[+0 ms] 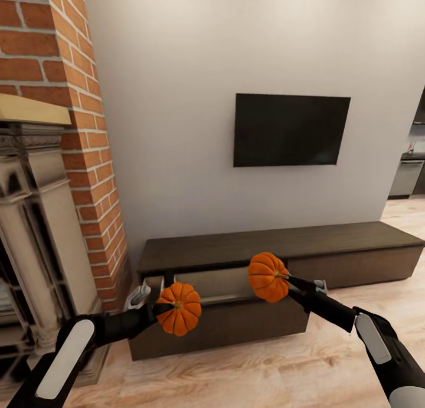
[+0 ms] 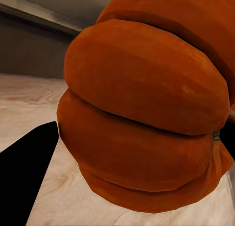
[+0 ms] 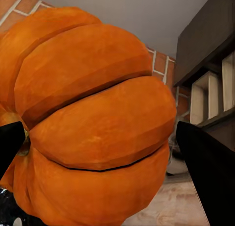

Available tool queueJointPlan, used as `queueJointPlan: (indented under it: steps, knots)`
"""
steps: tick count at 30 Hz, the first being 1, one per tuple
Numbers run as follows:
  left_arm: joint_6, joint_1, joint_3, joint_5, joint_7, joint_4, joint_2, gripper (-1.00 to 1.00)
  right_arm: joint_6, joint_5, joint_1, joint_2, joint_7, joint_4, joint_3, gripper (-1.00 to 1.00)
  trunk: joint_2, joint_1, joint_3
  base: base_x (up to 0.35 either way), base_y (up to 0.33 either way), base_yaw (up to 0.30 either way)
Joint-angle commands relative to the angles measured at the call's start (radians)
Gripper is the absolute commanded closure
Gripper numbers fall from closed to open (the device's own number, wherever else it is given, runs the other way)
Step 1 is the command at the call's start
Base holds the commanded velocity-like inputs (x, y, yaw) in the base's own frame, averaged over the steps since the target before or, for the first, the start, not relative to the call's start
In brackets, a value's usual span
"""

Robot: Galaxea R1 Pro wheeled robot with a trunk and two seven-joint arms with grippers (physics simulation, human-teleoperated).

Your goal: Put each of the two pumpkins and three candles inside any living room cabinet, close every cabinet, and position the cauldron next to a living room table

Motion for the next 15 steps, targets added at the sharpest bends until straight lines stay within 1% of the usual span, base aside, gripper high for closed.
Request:
queueJointPlan:
  steps: [1, 8, 15]
  knots:
    - [0.001, -0.001, -0.001, 0.018, 0.007, -0.001, 0.001, 1.00, 0.009, -0.011, -0.001, 0.000, 0.000, -0.001, -0.002, 1.00, -0.001, 0.000, -0.001, 0.242, -0.241, 0.020]
    - [0.001, -0.001, -0.014, 0.018, 0.009, -0.001, 0.001, 1.00, 0.009, -0.011, -0.001, 0.000, 0.000, -0.001, -0.002, 1.00, -0.001, 0.000, 0.000, 0.242, -0.242, 0.021]
    - [0.001, -0.001, -0.014, 0.018, 0.009, -0.001, 0.001, 1.00, 0.009, -0.011, -0.001, 0.000, 0.000, 0.000, -0.002, 1.00, -0.001, 0.000, 0.004, 0.236, -0.230, 0.177]
